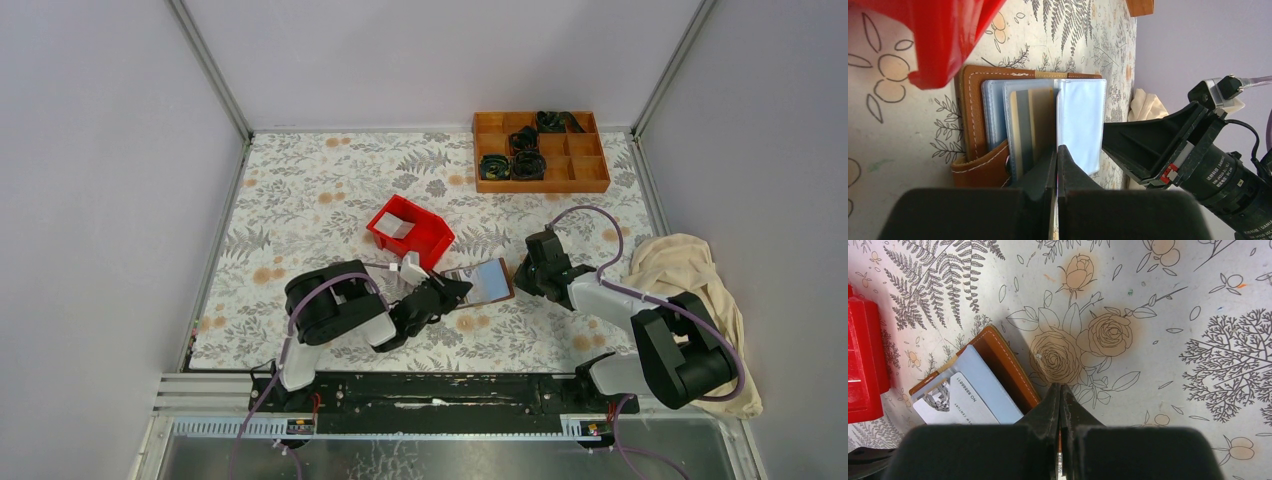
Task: Put the credit cards into the card holder
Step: Insert the credit card into the card holder.
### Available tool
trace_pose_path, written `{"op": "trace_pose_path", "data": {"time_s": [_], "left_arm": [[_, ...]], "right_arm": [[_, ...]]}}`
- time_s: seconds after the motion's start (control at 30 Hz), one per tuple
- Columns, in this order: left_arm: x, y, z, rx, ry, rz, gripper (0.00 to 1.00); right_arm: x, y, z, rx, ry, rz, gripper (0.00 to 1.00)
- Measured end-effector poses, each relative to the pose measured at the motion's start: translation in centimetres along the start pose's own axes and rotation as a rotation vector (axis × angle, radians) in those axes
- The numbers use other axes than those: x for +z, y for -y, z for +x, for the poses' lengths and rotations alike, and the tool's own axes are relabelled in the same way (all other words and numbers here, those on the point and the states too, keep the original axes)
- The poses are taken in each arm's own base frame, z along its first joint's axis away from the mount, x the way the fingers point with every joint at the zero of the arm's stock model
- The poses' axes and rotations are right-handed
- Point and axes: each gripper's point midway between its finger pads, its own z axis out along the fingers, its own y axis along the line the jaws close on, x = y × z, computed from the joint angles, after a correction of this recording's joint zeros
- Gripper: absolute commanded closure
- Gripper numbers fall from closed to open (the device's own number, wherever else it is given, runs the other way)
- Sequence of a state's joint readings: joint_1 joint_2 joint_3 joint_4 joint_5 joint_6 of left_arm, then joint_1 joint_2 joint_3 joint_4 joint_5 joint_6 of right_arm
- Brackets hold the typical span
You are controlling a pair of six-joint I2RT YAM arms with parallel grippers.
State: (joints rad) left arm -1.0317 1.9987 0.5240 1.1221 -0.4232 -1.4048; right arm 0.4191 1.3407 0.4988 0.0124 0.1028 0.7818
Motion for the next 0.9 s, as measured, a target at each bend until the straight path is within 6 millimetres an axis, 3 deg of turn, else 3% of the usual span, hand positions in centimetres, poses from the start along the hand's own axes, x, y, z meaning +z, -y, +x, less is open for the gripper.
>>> {"op": "trace_pose_path", "data": {"time_s": [0.9], "left_arm": [[-0.10,-0.15,-0.10,-0.052,0.040,0.073,1.00]], "right_arm": [[0.12,-0.22,0.02,0.002,-0.002,-0.009,1.00]]}}
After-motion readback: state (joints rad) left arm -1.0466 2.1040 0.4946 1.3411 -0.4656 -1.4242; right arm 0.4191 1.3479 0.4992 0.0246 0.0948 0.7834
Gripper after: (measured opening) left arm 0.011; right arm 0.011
